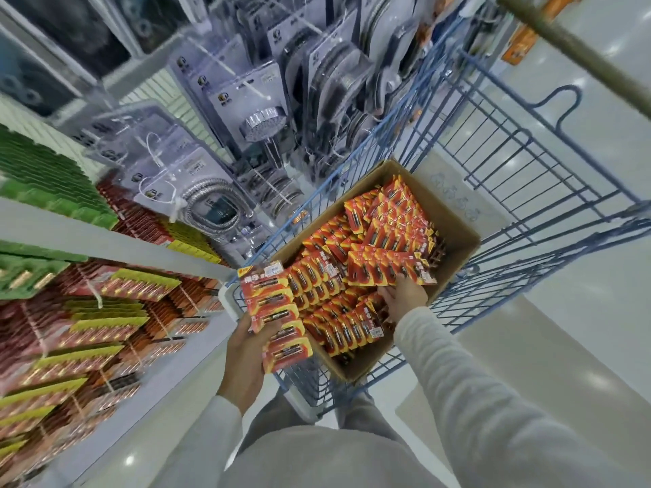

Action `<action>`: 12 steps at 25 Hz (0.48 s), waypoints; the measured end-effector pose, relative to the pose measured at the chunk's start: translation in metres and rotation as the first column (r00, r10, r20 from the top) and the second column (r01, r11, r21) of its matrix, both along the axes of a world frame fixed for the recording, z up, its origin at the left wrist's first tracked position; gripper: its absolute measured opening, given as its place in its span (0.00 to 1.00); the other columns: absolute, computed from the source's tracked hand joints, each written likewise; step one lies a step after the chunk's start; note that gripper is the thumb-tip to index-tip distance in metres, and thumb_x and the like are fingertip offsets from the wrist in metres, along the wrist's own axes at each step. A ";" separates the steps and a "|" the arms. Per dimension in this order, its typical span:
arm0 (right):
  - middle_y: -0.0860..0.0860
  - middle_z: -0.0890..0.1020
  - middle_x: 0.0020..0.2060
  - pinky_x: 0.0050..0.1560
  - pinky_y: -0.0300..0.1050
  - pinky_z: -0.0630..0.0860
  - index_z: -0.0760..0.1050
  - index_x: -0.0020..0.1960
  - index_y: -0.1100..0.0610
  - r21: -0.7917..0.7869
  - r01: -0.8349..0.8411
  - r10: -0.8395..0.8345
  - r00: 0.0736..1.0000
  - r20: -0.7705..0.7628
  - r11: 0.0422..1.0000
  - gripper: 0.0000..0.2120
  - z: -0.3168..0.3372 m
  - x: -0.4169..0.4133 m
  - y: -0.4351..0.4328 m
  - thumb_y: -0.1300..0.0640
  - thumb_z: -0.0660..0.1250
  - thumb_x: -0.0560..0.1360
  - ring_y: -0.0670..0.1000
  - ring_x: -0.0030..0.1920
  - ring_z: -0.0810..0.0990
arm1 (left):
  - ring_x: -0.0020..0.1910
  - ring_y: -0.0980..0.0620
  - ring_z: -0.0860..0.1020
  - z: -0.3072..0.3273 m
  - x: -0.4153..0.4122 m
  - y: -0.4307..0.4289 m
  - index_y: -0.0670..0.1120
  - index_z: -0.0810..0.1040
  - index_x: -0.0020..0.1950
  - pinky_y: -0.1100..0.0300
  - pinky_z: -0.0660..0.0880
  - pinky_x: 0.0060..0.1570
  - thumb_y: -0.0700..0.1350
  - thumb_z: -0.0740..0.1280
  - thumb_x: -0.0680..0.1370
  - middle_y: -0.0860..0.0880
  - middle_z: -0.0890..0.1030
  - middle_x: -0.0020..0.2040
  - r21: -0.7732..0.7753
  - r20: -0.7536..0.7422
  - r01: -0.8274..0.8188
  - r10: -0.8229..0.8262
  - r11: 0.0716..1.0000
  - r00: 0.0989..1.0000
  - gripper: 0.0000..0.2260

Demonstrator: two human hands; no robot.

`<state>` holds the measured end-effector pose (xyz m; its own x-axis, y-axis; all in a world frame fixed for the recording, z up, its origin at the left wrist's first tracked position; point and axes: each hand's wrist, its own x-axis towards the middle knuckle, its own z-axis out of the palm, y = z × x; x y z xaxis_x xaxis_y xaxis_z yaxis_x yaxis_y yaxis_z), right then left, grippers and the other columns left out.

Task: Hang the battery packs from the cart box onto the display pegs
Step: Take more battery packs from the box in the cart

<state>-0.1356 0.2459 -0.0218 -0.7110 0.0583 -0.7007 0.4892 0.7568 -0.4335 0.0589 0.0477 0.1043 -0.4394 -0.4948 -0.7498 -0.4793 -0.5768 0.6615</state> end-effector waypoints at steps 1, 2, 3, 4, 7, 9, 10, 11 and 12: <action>0.54 0.80 0.62 0.67 0.53 0.76 0.69 0.69 0.60 -0.137 0.136 -0.138 0.990 -0.004 0.981 0.18 0.005 0.001 0.003 0.51 0.64 0.83 0.55 0.56 0.82 | 0.53 0.42 0.87 0.004 0.005 0.002 0.52 0.80 0.65 0.45 0.83 0.51 0.39 0.71 0.80 0.47 0.87 0.56 -0.006 -0.012 -0.023 0.023 1.000 1.000 0.15; 0.55 0.80 0.64 0.67 0.54 0.76 0.68 0.71 0.58 -0.307 0.308 -0.314 0.949 0.031 0.901 0.19 0.018 0.001 0.005 0.51 0.64 0.83 0.56 0.57 0.83 | 0.54 0.41 0.86 0.010 0.008 0.005 0.52 0.80 0.65 0.44 0.83 0.52 0.38 0.71 0.80 0.47 0.87 0.57 -0.004 -0.018 -0.057 0.057 0.998 0.998 0.15; 0.56 0.81 0.63 0.65 0.55 0.78 0.67 0.72 0.55 -0.445 0.462 -0.459 0.880 0.122 0.767 0.19 0.034 0.003 0.007 0.52 0.64 0.83 0.56 0.58 0.83 | 0.54 0.41 0.86 0.013 0.012 0.006 0.53 0.80 0.65 0.43 0.83 0.54 0.38 0.71 0.80 0.47 0.87 0.57 -0.007 -0.032 -0.080 0.079 0.997 0.996 0.16; 0.55 0.83 0.61 0.62 0.55 0.80 0.68 0.72 0.53 -0.552 0.552 -0.520 0.822 0.234 0.625 0.18 0.055 0.006 0.009 0.53 0.65 0.84 0.56 0.58 0.84 | 0.55 0.41 0.86 0.019 0.016 0.006 0.53 0.80 0.66 0.41 0.82 0.55 0.39 0.72 0.79 0.46 0.87 0.58 -0.007 -0.045 -0.109 0.109 0.994 0.993 0.17; 0.53 0.86 0.58 0.59 0.55 0.81 0.71 0.71 0.51 -0.685 0.408 -0.368 0.905 0.215 0.604 0.17 0.112 0.016 0.008 0.52 0.66 0.83 0.55 0.58 0.85 | 0.56 0.40 0.86 0.039 0.026 0.001 0.53 0.80 0.67 0.40 0.81 0.57 0.38 0.72 0.79 0.46 0.86 0.59 -0.001 -0.112 -0.187 0.186 0.982 0.976 0.19; 0.52 0.87 0.55 0.54 0.52 0.82 0.74 0.67 0.50 -0.725 0.346 -0.250 0.938 0.242 0.595 0.13 0.150 0.026 -0.001 0.52 0.66 0.83 0.53 0.56 0.86 | 0.53 0.40 0.86 0.056 0.036 -0.002 0.51 0.79 0.67 0.43 0.82 0.54 0.35 0.70 0.78 0.45 0.87 0.57 0.001 -0.184 -0.220 0.216 0.976 0.959 0.20; 0.49 0.88 0.52 0.51 0.49 0.82 0.76 0.63 0.49 -0.743 0.281 -0.176 0.960 0.220 0.607 0.08 0.171 0.033 -0.008 0.52 0.64 0.84 0.50 0.53 0.87 | 0.52 0.40 0.86 0.067 0.041 -0.004 0.50 0.79 0.67 0.44 0.83 0.52 0.34 0.70 0.76 0.44 0.87 0.57 0.018 -0.207 -0.250 0.248 0.968 0.946 0.21; 0.45 0.88 0.49 0.47 0.45 0.82 0.76 0.59 0.48 -0.743 0.201 -0.109 0.979 0.171 0.639 0.06 0.193 0.039 -0.019 0.52 0.62 0.85 0.46 0.49 0.87 | 0.51 0.40 0.86 0.077 0.047 -0.009 0.48 0.79 0.68 0.45 0.84 0.50 0.33 0.69 0.73 0.42 0.87 0.56 0.022 -0.258 -0.273 0.270 0.962 0.928 0.24; 0.43 0.88 0.48 0.43 0.40 0.80 0.76 0.60 0.50 -0.753 0.134 -0.054 0.990 0.129 0.644 0.07 0.212 0.048 -0.030 0.54 0.60 0.86 0.42 0.45 0.86 | 0.50 0.40 0.86 0.084 0.055 -0.016 0.47 0.78 0.69 0.45 0.84 0.48 0.34 0.68 0.72 0.41 0.86 0.56 0.043 -0.313 -0.298 0.296 0.954 0.902 0.25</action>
